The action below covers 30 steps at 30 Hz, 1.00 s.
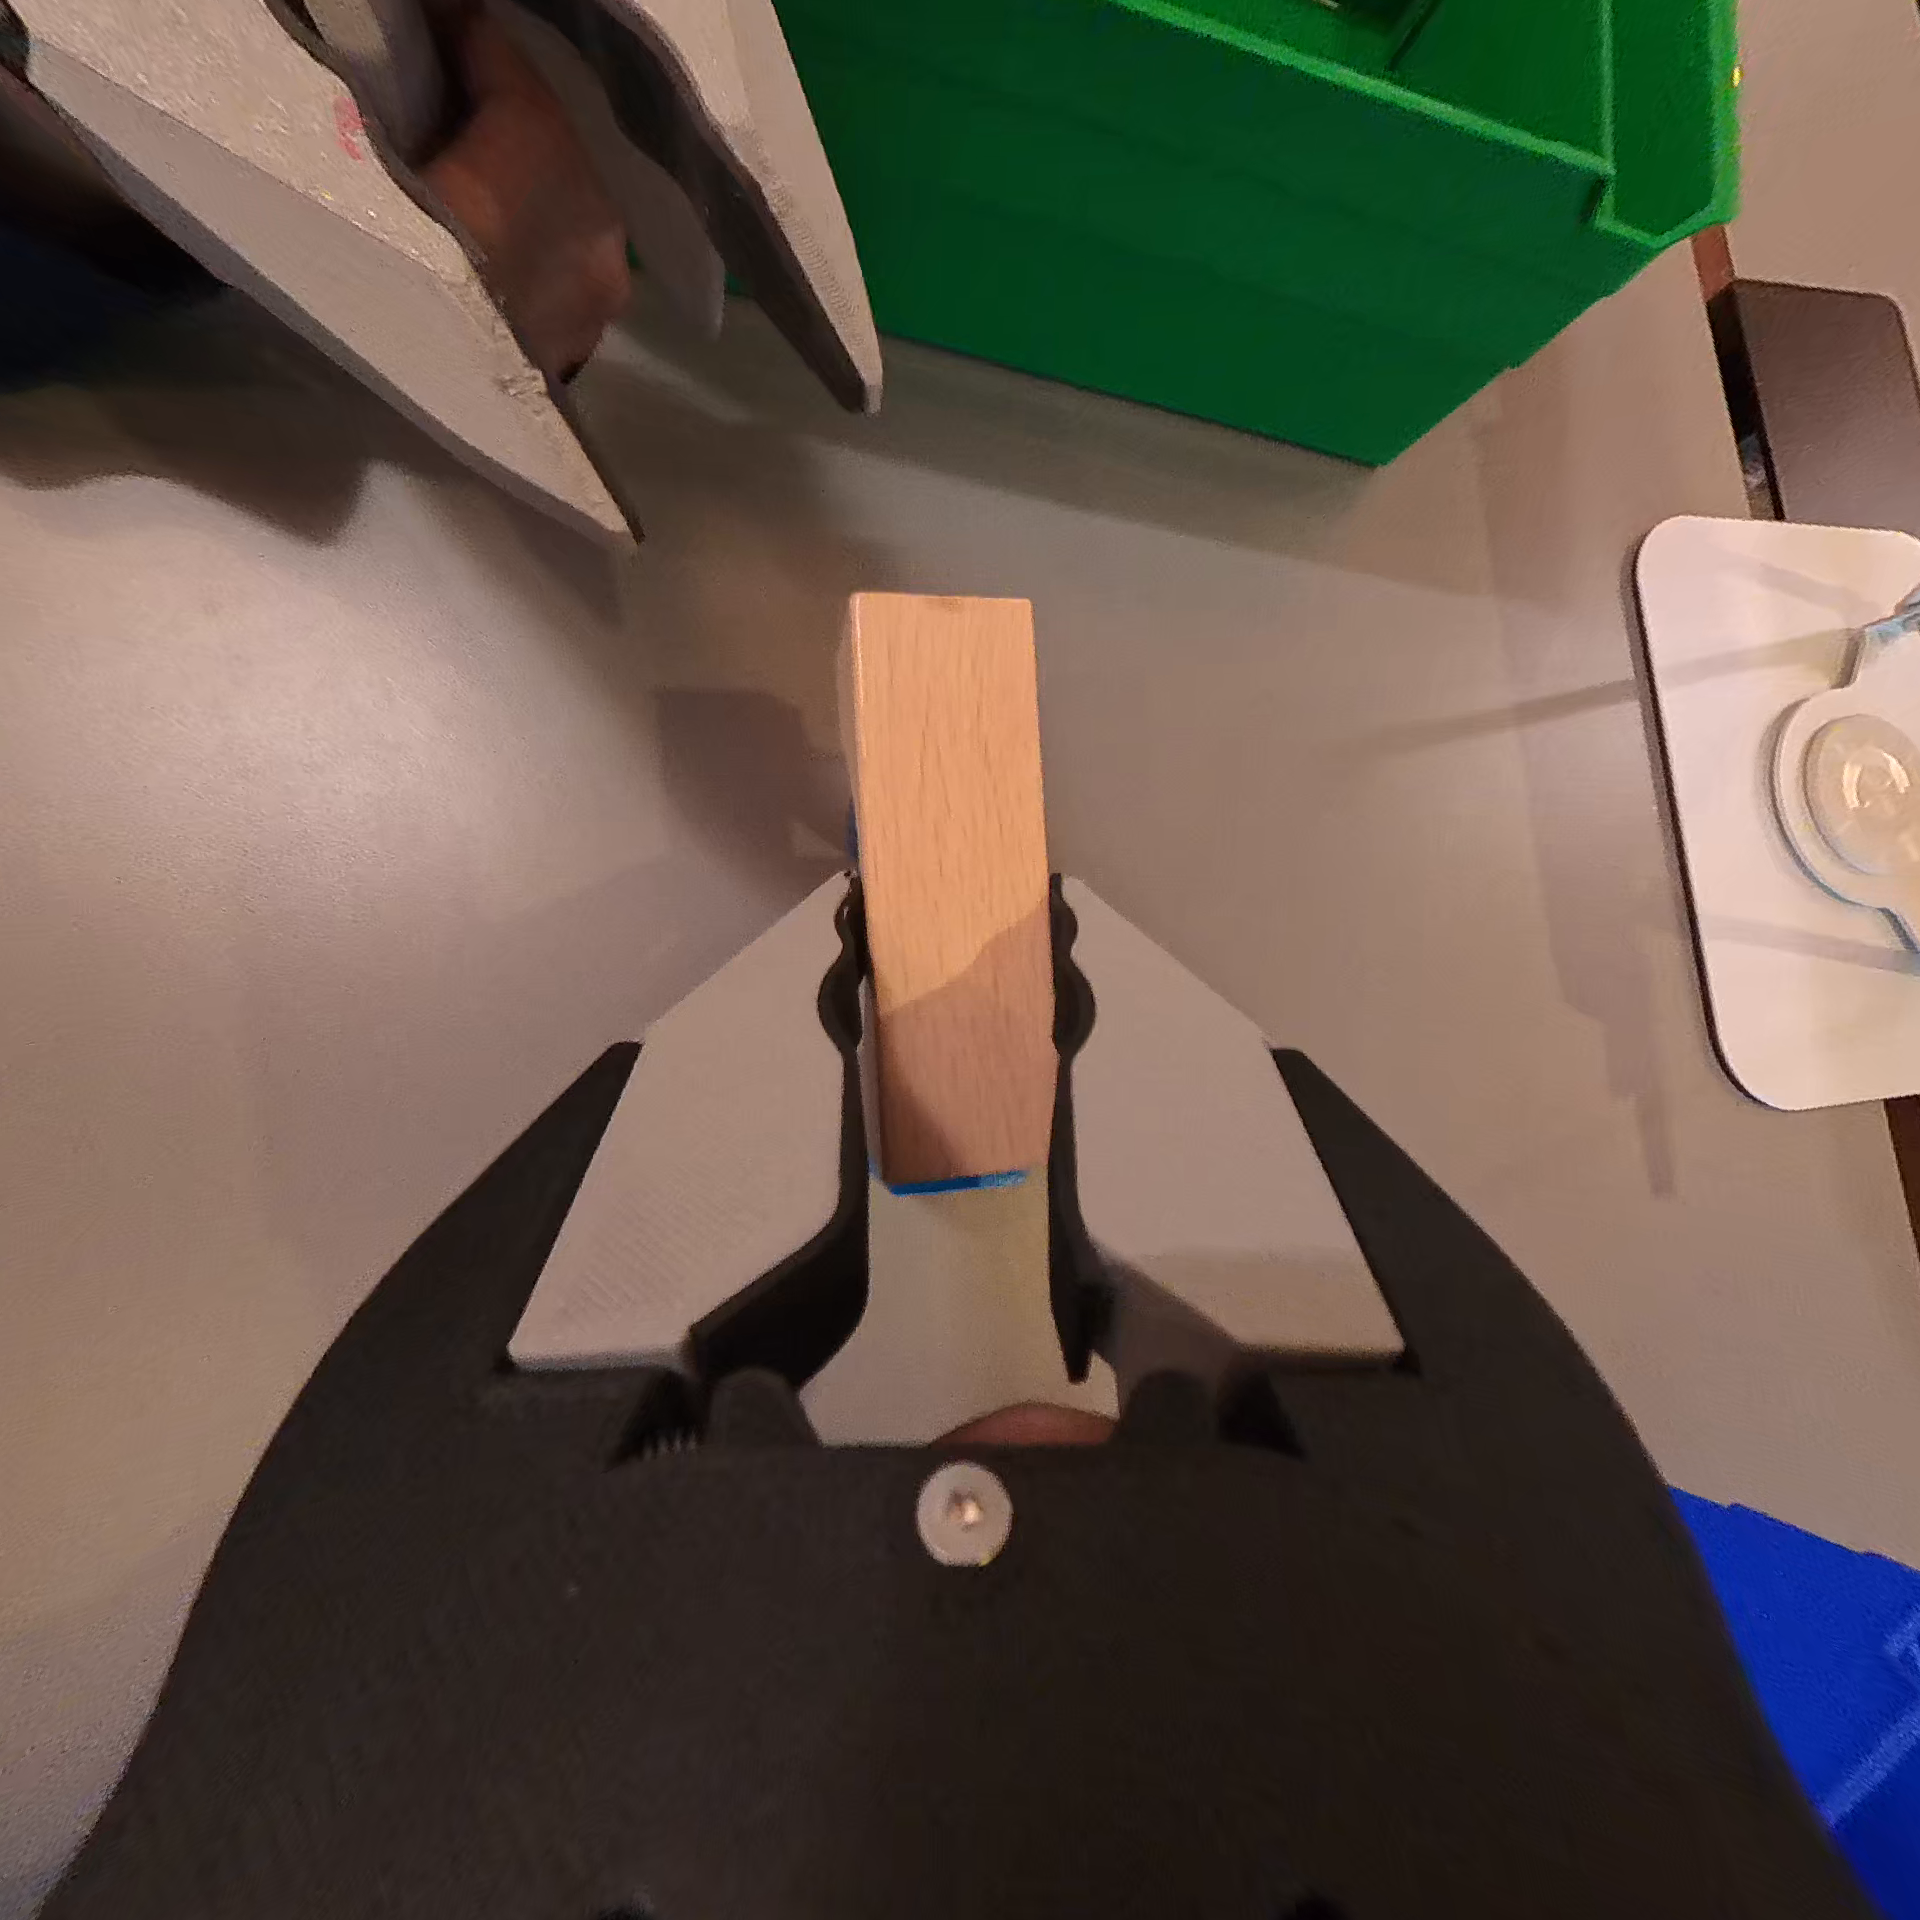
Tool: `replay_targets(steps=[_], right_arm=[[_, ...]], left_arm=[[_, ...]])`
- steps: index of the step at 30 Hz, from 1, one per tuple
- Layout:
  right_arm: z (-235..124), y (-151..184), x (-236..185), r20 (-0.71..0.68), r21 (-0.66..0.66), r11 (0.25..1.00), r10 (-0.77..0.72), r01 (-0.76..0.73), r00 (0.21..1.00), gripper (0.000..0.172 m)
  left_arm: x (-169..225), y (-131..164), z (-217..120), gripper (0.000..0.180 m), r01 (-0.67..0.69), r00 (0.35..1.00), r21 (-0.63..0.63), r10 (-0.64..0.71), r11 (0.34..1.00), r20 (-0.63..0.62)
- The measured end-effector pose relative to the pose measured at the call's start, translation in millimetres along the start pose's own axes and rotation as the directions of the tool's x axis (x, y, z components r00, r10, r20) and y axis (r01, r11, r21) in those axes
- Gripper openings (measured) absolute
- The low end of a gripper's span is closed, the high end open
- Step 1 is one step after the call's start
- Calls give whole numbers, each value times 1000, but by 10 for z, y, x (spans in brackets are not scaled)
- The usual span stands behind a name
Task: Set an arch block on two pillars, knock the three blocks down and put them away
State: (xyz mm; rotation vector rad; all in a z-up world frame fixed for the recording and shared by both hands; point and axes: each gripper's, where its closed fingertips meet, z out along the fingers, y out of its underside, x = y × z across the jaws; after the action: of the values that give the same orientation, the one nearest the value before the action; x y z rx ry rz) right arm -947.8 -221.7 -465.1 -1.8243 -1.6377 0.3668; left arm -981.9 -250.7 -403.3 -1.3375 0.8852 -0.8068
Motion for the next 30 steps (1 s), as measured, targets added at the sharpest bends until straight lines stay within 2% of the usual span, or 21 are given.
replay_targets(steps=[7, 30], right_arm=[[61, 85, 1, -29, -61, 998, -19, 17, 999, 32], [74, 140, 39, -47, -74, 997, -13, 10, 999, 32]], left_arm=[[-33, 11, -5, 28, 14, 1000, -1, -14, 1000, 12], [12, 78, 22, 28, -7, 1000, -37, 7, 999, -5]])
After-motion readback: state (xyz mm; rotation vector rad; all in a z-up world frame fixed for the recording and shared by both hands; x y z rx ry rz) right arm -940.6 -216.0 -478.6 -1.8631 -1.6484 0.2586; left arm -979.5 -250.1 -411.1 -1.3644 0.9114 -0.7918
